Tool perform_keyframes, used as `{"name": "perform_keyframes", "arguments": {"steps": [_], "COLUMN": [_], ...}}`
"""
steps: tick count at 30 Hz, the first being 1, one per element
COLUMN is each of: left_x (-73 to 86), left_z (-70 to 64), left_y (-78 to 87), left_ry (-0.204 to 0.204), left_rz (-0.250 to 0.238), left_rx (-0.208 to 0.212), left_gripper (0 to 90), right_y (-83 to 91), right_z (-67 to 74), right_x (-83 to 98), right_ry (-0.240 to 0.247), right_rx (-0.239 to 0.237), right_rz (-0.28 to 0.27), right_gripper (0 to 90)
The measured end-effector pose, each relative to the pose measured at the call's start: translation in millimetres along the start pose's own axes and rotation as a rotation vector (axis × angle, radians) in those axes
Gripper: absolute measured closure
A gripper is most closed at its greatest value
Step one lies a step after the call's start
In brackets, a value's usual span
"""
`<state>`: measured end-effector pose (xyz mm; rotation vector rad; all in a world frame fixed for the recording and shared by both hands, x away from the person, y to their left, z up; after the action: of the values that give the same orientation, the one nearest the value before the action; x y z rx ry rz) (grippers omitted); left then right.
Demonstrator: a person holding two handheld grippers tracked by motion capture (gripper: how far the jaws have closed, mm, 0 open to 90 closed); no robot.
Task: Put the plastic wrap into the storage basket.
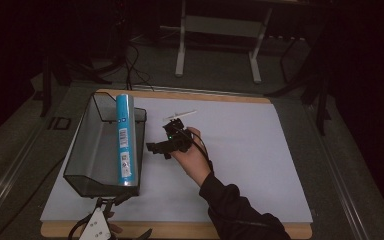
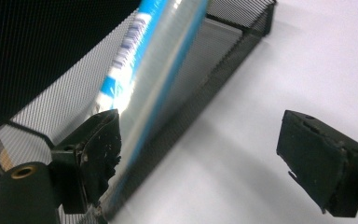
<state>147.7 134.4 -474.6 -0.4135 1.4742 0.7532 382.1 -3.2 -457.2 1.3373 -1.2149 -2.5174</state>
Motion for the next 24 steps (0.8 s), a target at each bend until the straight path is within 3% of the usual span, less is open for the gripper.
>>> {"name": "perform_keyframes", "arguments": {"steps": [10, 18, 24], "left_x": [0.1, 0.2, 0.3], "left_z": [-1.1, -1.9, -2.3], "left_y": [-1.8, -3.0, -4.0], "left_ry": [-0.006, -0.009, -0.006], "left_rz": [0.006, 0.011, 0.011], "left_rx": [-0.006, -0.005, -0.004], "left_gripper": [0.7, 0.6, 0.6], "right_y": [35.5, 49.8, 59.7], "right_z": [-16.9, -20.0, -25.9], "right_x": [31.7, 59.9, 83.7], "right_ry": [0.006, 0.050, 0.050], "right_rx": [-0.002, -0.007, -0.001], "right_rz": [-0.017, 0.012, 0.031], "right_gripper": [12.8, 13.1, 13.1]}}
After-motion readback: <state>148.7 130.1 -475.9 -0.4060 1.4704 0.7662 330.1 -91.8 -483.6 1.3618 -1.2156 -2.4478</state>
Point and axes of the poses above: each handheld gripper's, and its own axes: y roughly backward along the jaws, x roughly out of its underside, z roughly to its left, the point moved 4 cm from there along -y, roughly forward along the jaws, and after that the axes turned 3 degrees about -x, right-handed, at the moved point
